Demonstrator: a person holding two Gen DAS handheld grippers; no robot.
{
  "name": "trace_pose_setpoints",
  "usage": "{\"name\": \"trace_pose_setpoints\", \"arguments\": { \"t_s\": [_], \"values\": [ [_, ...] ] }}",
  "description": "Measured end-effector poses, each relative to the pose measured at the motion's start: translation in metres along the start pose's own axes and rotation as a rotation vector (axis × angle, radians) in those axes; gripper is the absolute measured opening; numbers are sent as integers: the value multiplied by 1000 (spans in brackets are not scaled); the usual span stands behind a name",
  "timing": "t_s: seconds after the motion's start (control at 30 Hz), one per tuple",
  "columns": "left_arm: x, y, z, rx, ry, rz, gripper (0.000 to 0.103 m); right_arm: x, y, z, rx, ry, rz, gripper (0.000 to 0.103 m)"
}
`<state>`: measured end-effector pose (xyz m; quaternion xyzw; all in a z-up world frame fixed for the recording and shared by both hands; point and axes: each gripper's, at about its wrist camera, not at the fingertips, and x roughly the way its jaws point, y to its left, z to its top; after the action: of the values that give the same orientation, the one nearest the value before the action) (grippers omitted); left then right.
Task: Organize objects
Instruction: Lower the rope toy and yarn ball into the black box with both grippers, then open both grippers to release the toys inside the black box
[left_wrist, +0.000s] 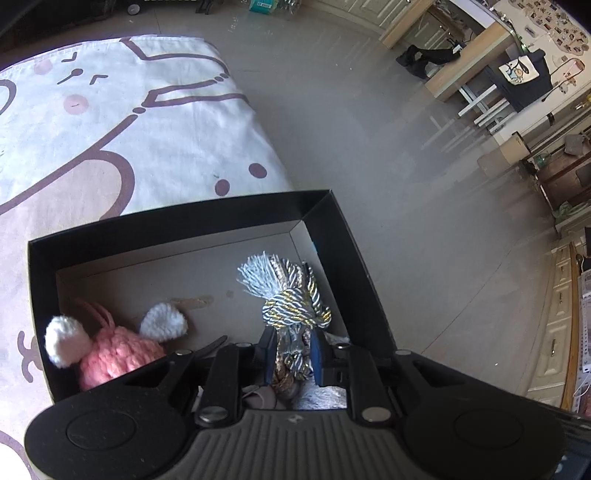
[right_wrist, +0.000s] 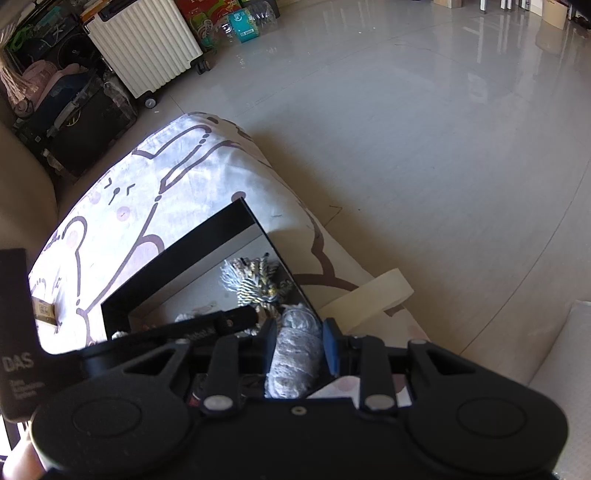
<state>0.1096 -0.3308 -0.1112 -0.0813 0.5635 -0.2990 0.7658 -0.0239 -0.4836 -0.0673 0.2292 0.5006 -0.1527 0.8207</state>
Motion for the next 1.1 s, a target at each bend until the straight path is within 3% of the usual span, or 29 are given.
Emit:
{"name": "trace_pose_setpoints", "arguments": {
  "t_s": [0.27,0.63,1.1],
  "values": [
    [-24,-2,4,18,-29,35,20,-4,4,-1,-14,-13,-12,29],
    [-69,-3,5,82,-73,148,20,-18,10,-4,-58,-65,-58,29],
    [-122,2,-5,101,-118,215,22,-49,23,-8,-97,-127,-40,30]
  ]
}}
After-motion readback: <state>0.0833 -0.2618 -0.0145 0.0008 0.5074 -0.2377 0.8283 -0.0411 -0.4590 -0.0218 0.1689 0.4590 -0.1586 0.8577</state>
